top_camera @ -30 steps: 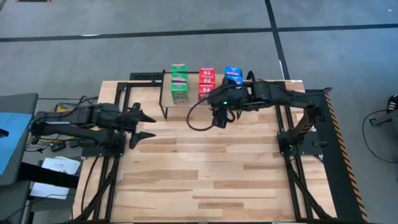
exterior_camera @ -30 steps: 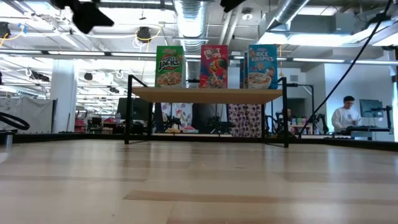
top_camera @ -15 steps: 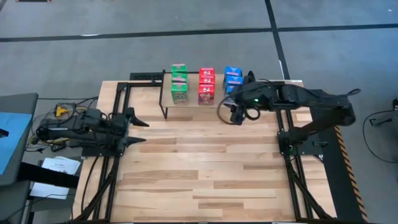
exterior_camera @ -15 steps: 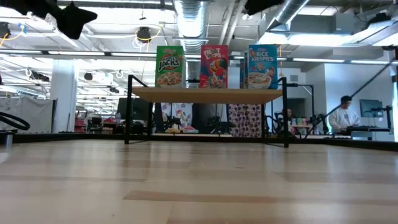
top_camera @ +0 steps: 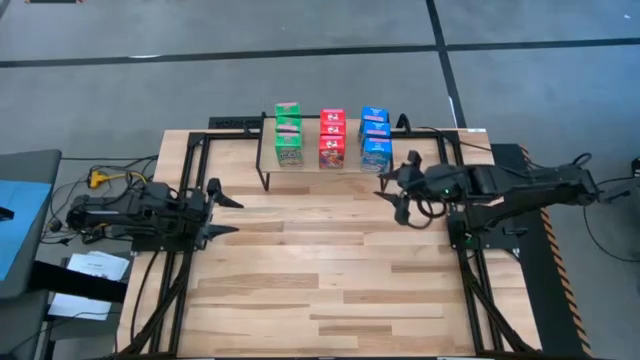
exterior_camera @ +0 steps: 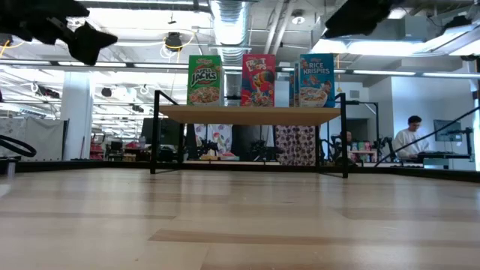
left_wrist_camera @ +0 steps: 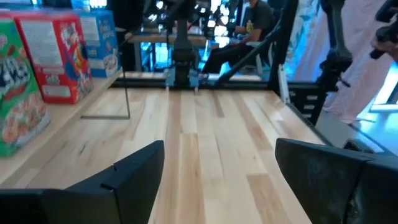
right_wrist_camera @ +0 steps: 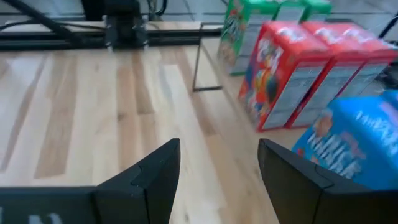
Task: Stack cereal on shelf
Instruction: Return to Home Position
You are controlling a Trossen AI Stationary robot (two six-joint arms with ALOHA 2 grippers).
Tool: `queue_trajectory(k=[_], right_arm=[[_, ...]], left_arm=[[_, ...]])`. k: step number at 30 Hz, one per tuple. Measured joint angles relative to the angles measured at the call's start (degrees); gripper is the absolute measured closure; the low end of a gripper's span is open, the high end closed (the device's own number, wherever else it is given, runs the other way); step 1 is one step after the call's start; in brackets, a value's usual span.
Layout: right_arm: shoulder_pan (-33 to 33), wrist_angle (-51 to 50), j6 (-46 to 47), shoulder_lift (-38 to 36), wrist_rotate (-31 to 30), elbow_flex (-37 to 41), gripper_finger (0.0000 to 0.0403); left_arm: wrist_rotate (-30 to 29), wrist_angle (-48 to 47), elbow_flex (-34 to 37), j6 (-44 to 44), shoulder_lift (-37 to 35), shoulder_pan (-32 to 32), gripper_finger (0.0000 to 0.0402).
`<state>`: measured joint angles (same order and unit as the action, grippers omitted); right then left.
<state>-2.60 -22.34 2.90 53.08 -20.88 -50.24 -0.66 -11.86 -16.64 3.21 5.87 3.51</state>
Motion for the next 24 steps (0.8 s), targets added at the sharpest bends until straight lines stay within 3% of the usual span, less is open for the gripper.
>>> queue_trajectory(k=[16,24], right_arm=[[-3.97,20.77,1.87,-14.66,-0.01,23.59,0.0163],[-4.14,30.20,4.13,-21.19,-0.05,33.50,0.0163]], left_arm=[[-0.75,0.06,1.00,-3.49,-0.26,0.00,0.0107],[-1.43,7.10,7.15,-2.60,-0.26,0.00,0.0107]])
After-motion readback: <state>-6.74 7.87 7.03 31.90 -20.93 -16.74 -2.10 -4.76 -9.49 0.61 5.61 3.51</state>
